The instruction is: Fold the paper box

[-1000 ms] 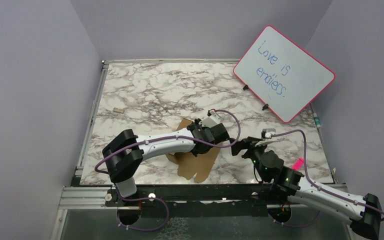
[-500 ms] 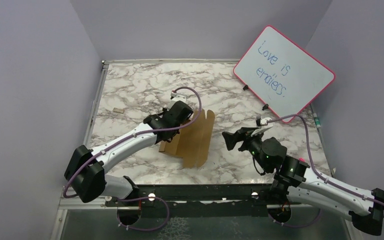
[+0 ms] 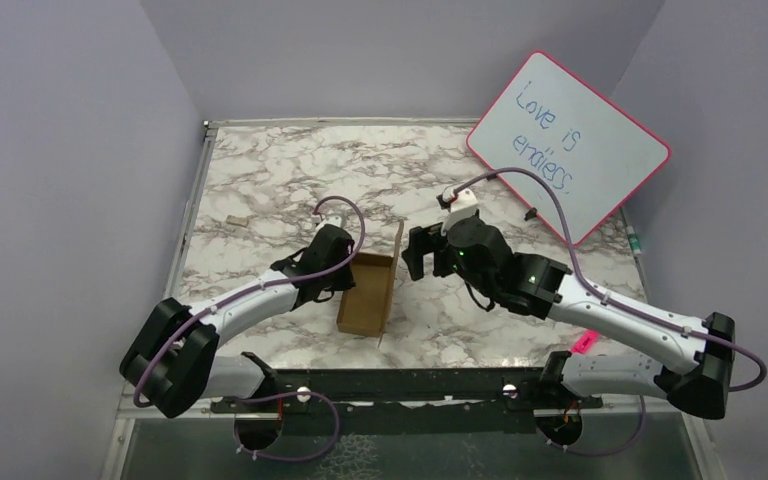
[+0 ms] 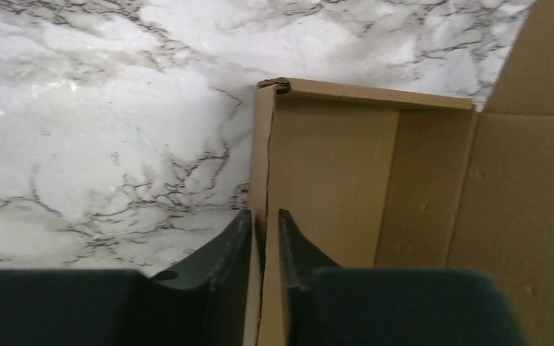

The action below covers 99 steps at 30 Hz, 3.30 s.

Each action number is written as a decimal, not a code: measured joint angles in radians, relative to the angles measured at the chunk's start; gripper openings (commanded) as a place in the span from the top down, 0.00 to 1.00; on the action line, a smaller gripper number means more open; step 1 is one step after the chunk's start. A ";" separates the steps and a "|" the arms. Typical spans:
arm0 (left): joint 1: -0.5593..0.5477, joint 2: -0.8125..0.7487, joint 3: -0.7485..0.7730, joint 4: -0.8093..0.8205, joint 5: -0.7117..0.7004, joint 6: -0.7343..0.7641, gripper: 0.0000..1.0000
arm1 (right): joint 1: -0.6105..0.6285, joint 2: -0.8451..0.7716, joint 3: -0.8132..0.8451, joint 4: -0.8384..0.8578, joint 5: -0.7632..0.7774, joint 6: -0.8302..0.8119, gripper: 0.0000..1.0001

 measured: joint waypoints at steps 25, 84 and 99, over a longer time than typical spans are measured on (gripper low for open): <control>0.085 -0.400 0.239 -0.163 -0.154 0.294 0.06 | 0.000 0.401 0.370 -0.339 -0.184 0.080 0.51; 0.268 -0.460 0.071 -0.065 0.244 0.584 0.02 | -0.181 0.218 0.251 -0.291 -0.380 -0.920 0.31; 0.268 -0.282 0.208 -0.111 0.418 0.913 0.07 | -0.373 0.179 0.062 -0.092 -0.603 -1.005 0.44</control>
